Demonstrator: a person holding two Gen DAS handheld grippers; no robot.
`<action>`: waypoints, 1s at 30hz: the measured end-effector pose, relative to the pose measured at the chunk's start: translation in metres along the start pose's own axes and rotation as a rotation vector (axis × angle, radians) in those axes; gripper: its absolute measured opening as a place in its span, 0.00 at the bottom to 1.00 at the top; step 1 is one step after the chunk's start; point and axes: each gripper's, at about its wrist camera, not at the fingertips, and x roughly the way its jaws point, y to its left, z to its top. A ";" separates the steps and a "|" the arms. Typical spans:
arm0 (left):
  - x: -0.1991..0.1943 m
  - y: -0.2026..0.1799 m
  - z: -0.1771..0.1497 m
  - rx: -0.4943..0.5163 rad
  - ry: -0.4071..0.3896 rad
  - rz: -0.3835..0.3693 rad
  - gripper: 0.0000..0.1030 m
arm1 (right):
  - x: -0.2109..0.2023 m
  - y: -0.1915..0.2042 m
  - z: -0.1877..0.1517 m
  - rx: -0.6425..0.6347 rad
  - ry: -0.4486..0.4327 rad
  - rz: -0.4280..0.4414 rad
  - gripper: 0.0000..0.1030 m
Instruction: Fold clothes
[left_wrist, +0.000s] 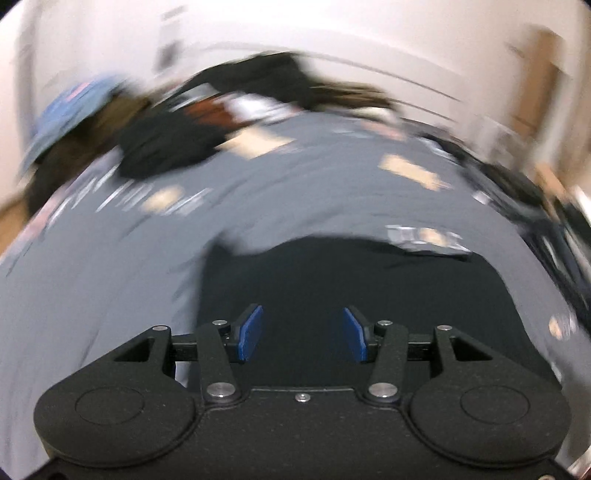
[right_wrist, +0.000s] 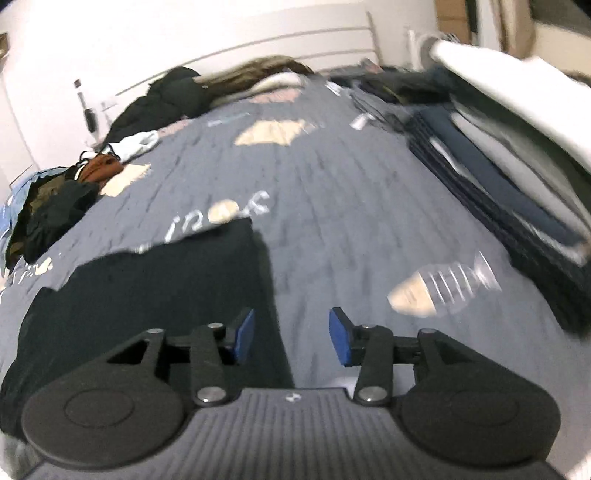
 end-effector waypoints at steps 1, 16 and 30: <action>0.016 -0.017 0.008 0.067 -0.011 -0.031 0.47 | 0.010 0.003 0.007 -0.014 -0.019 0.011 0.43; 0.207 -0.157 0.036 0.673 0.083 -0.181 0.23 | 0.068 -0.009 0.023 0.132 -0.094 0.179 0.44; 0.266 -0.156 0.080 0.542 0.123 -0.090 0.23 | 0.080 -0.007 0.021 0.158 -0.057 0.205 0.47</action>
